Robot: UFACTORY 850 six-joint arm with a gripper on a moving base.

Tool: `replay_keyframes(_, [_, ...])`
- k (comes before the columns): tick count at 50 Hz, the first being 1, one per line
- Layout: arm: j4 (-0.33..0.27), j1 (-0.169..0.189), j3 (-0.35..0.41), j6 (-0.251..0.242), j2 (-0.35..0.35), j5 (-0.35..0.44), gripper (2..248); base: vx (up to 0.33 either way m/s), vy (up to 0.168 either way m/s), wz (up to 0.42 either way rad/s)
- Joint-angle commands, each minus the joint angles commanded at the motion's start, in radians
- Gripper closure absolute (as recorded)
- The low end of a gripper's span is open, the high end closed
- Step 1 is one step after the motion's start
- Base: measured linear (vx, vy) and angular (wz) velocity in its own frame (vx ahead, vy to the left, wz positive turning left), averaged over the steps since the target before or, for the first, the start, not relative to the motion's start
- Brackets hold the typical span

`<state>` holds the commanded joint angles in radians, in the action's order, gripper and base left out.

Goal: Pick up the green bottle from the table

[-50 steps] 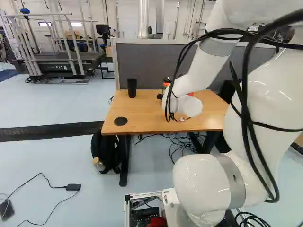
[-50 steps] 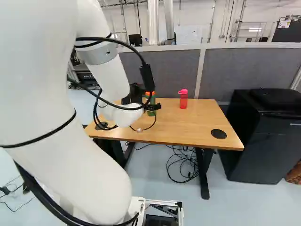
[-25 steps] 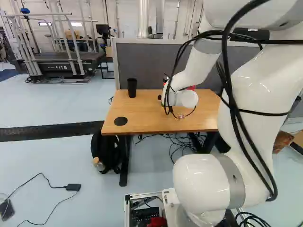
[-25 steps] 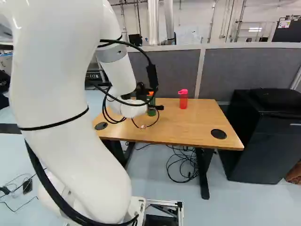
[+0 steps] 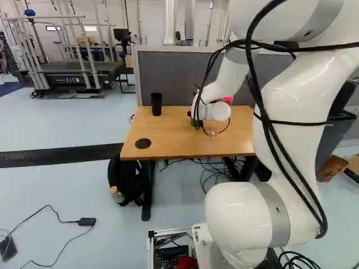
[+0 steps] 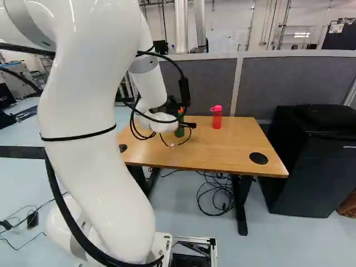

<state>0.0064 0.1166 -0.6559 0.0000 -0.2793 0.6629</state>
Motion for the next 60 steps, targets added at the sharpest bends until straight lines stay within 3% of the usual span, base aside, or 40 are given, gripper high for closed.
replay_keyframes(21, [0.000,0.005,-0.055,0.000,-0.045,0.000,3,0.000,0.000,0.000])
replay_keyframes(22, [0.000,0.005,-0.055,0.000,-0.045,0.000,17,0.000,0.000,0.000])
replay_keyframes(26, [0.000,0.005,-0.056,0.000,-0.046,0.000,17,0.000,0.000,0.000])
replay_keyframes(27, [0.000,0.005,-0.056,0.000,-0.046,0.000,55,0.000,0.000,0.000])
replay_keyframes(32, [0.000,0.005,-0.056,0.000,-0.046,0.000,55,0.000,0.000,0.000])
replay_keyframes(33, [0.000,0.005,-0.056,0.000,-0.046,0.000,94,0.000,0.000,0.000])
replay_keyframes(37, [0.000,0.005,-0.056,0.000,-0.046,0.000,94,0.000,0.000,0.000])
replay_keyframes(38, [0.000,0.005,-0.055,0.000,-0.045,0.000,130,0.000,0.000,0.000])
replay_keyframes(60, [0.000,0.005,-0.044,0.000,0.006,0.000,139,0.000,0.000,0.000])
